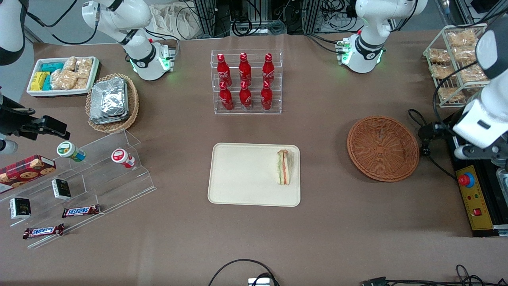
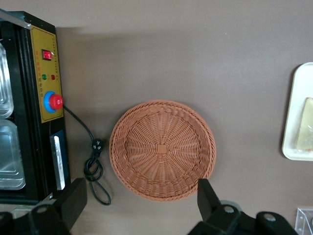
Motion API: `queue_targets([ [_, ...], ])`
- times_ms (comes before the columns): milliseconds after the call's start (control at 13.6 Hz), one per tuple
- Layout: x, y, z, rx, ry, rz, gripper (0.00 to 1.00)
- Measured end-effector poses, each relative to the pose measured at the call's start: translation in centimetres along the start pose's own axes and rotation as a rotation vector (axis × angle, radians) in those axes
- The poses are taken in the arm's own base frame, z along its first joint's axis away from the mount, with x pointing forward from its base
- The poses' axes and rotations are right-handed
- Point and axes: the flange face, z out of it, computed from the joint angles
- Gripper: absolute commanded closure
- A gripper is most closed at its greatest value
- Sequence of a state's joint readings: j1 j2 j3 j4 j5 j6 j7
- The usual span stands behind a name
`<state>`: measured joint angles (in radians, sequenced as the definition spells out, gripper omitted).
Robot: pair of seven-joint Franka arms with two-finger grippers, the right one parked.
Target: Place sandwich from basket to tray
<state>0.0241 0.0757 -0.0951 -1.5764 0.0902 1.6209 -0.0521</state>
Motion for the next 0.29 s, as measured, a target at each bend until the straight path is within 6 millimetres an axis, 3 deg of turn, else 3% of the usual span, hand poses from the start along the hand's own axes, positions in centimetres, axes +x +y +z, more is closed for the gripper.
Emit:
queue_targets([
  [294, -3.3, -0.6, -4.0, -0.074, 0.017, -0.019, 0.0],
])
